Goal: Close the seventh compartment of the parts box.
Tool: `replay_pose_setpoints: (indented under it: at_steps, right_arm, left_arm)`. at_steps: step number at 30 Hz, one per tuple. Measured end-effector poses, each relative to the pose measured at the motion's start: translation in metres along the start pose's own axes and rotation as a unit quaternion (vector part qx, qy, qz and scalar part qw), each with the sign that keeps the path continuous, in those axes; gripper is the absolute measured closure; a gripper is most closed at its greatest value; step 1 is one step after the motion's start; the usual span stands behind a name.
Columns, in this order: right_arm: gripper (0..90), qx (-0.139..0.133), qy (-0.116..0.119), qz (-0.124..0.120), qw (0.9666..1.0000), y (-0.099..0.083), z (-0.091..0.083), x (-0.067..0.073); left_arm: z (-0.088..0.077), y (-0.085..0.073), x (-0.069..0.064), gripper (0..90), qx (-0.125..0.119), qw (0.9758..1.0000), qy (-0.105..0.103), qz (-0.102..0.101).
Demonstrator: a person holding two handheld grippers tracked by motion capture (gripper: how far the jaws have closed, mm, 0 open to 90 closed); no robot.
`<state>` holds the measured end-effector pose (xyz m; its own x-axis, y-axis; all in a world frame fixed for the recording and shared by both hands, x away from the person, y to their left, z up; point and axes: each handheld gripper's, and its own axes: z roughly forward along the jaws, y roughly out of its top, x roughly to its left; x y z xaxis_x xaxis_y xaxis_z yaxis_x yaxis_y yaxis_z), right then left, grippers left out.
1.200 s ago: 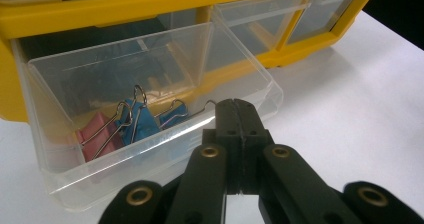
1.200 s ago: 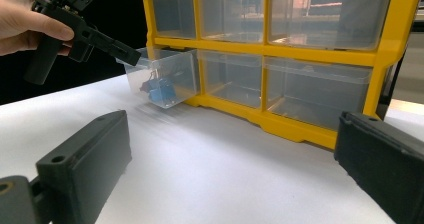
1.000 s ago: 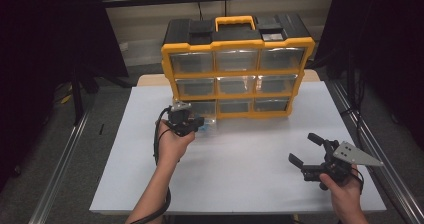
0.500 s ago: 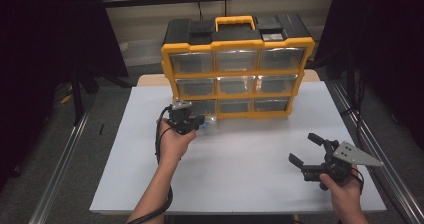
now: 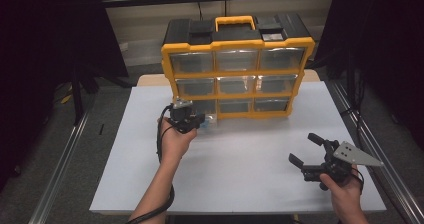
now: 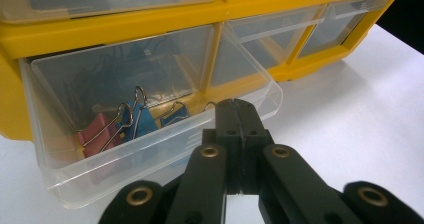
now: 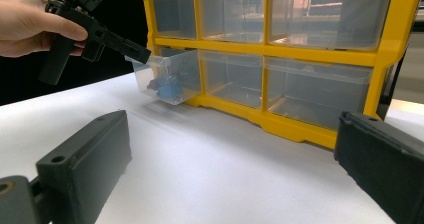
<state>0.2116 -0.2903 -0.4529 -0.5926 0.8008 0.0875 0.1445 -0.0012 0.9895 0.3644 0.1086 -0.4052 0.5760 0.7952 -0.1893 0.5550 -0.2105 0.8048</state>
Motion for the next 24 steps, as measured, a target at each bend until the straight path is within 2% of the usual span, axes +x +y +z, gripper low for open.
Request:
replay_pose_setpoints:
  at_steps: [1, 3, 4, 5, 11, 13, 19, 24]
  right_arm:
    - [1.6, 0.000, 0.000, 0.000, 1.0000, 0.0000, 0.0000, 0.0000]
    - [1.6, 0.000, 0.000, -0.001, 1.0000, -0.0001, 0.0001, -0.0001]
    - [1.6, 0.000, 0.000, 0.000, 1.0000, 0.0000, 0.0000, 0.0000]
    - [1.6, 0.000, 0.001, -0.001, 1.0000, 0.0000, 0.0000, 0.0000]
    - [1.6, -0.001, 0.000, -0.001, 1.0000, -0.0001, -0.0002, -0.0003]
    - [1.6, 0.000, 0.000, 0.000, 1.0000, 0.0000, 0.0000, 0.0000]
    - [1.6, -0.001, 0.001, -0.001, 1.0000, -0.0001, -0.0001, -0.0002]
    - [1.6, 0.000, 0.001, -0.002, 1.0000, -0.0002, 0.0002, -0.0002]
  left_arm:
    - [-0.0001, 0.0003, 0.0007, 90.0, 0.005, 1.0000, 0.003, 0.003]
    - [0.0013, 0.0003, 0.0009, 90.0, -0.004, 1.0000, 0.001, -0.004]
    - [0.0012, 0.0006, 0.0018, 90.0, 0.001, 1.0000, 0.002, 0.001]
    - [0.0021, 0.0003, 0.0015, 90.0, -0.004, 1.0000, 0.001, -0.004]
    - [0.0027, 0.0009, 0.0026, 90.0, -0.002, 1.0000, 0.004, 0.002]
    - [0.0033, 0.0015, 0.0017, 90.0, -0.003, 1.0000, 0.009, -0.004]
    - [0.0044, 0.0022, 0.0032, 90.0, -0.002, 1.0000, 0.005, 0.001]
    - [0.0054, 0.0024, 0.0030, 90.0, -0.003, 1.0000, 0.009, -0.002]
